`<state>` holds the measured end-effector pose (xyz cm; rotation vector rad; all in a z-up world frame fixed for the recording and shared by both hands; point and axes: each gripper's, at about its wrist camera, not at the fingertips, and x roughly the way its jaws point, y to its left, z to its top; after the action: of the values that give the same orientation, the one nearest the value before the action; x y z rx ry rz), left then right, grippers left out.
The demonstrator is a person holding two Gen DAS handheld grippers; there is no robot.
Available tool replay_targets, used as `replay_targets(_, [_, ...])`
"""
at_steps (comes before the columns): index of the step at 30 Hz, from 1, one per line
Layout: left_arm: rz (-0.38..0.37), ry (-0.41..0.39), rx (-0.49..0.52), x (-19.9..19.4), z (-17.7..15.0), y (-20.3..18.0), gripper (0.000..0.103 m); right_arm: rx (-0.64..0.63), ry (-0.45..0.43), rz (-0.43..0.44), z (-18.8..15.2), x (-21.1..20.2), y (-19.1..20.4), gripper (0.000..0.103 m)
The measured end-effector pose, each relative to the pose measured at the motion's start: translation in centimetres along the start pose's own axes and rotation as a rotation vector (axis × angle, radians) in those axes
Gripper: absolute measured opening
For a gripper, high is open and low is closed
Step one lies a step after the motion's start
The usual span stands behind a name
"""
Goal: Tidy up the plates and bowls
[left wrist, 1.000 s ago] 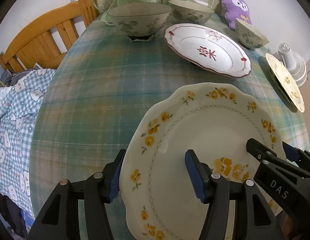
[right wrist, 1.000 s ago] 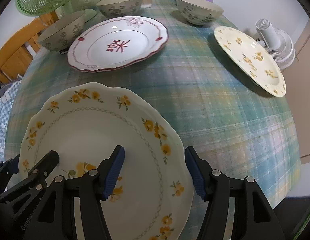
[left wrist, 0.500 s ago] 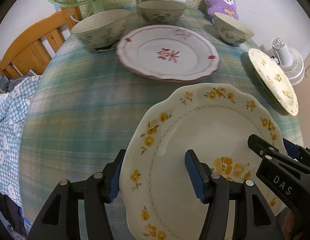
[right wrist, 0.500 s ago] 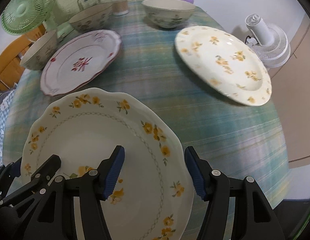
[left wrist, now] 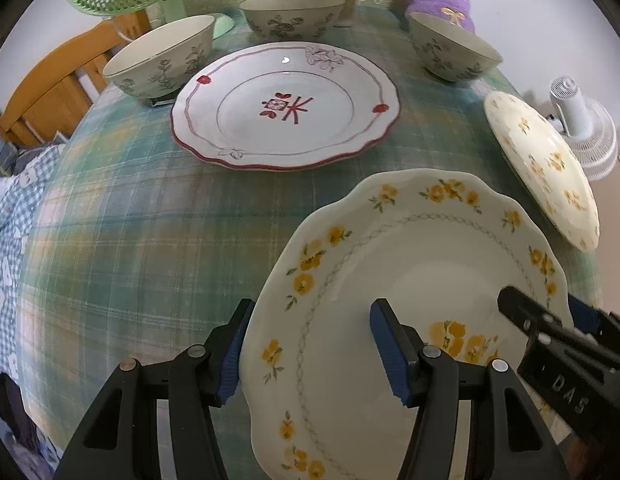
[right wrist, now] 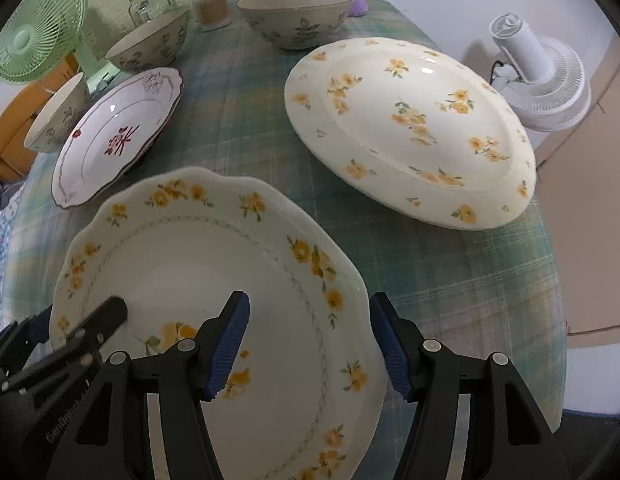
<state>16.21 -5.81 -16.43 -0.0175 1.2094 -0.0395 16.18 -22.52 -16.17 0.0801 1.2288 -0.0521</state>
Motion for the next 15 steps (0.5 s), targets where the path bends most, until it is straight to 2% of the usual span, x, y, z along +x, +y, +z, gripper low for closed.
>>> replay_targets(4, [0.051, 0.015, -0.037, -0.3, -0.1, 0.0, 0.059, -0.050, 0.006, 0.031, 0.2, 0.0, 0.2, 0.067])
replay_targets(6, [0.070, -0.008, -0.052, -1.2, -0.1, -0.3, 0.066, -0.067, 0.012, 0.062, 0.3, -0.1, 0.0, 0.068])
replay_targets(8, [0.067, -0.024, -0.059, -1.8, 0.0, -0.7, 0.074, -0.083, -0.001, 0.083, 0.5, -0.6, -0.3, 0.071])
replay_targets(10, [0.077, -0.046, -0.054, -2.6, 0.0, -1.1, 0.074, -0.092, -0.014, 0.076, 0.7, -1.2, -0.6, 0.073])
replay_targets(15, [0.036, -0.099, -0.014, -4.4, 0.2, -2.0, 0.077, -0.068, -0.053, 0.088, 1.1, -3.0, -1.8, 0.074])
